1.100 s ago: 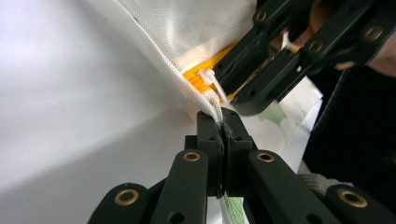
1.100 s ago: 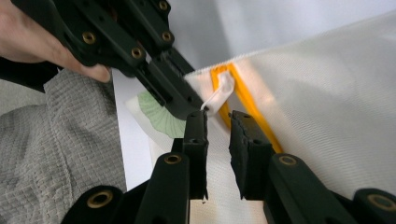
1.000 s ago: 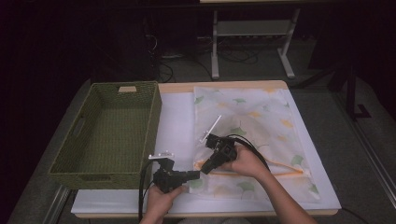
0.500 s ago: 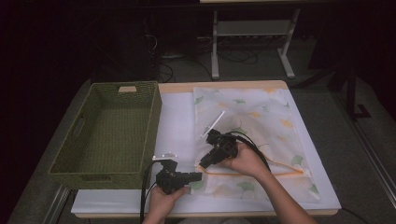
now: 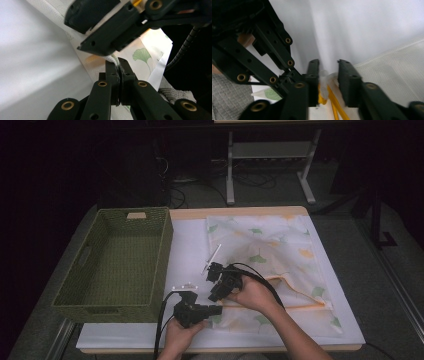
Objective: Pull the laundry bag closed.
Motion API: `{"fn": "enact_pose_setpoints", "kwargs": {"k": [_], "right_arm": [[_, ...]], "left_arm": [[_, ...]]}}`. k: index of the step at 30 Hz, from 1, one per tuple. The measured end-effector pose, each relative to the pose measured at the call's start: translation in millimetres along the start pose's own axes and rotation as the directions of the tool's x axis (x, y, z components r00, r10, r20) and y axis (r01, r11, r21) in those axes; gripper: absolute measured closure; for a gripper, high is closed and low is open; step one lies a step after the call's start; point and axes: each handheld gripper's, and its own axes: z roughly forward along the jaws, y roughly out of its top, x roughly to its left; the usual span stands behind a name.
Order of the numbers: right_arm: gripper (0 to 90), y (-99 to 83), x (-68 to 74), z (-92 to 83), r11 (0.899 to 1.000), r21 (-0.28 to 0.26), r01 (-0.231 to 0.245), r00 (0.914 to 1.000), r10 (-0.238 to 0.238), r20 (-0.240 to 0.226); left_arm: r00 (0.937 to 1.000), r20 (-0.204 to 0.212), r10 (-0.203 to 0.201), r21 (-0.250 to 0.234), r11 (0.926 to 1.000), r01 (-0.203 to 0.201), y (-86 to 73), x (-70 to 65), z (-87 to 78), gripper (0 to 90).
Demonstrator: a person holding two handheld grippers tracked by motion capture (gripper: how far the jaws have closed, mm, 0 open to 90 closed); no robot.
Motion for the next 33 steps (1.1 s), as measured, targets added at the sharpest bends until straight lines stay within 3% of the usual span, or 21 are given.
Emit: {"fn": "enact_pose_setpoints", "kwargs": {"k": [4,9,19,29,33], "right_arm": [[80.8,-1.0,-0.3,-4.2,1.000,-0.020,0.004,1.0000,-0.005,-0.004],[82.5,-5.7,-3.7,-10.0,0.999,-0.050,-0.002,0.9997,0.001,-0.024],[85.7,-19.5,-14.7,-9.8,0.992,-0.097,-0.080,0.9927,0.071,-0.098],[74.1,-8.7,-11.1,-8.3,0.994,-0.079,-0.072,0.9965,0.069,-0.048],[75.5,-6.8,-12.9,-6.6,0.994,-0.062,-0.095,0.9945,0.092,-0.050]], "left_arm": [[1.0000,-0.006,-0.002,-0.003,1.0000,0.002,-0.5,0.3,-0.5,88.3],[0.9998,-0.014,-0.017,-0.016,0.9997,0.017,-0.7,2.2,-2.6,88.2],[0.9993,-0.024,-0.028,-0.025,0.9993,0.028,-1.1,4.7,-5.0,88.2],[0.9998,-0.013,-0.016,-0.018,0.9997,0.015,-1.2,3.0,-3.7,88.2],[0.9999,-0.013,-0.008,-0.013,0.9999,0.008,-1.1,2.5,-3.8,88.2]]}}
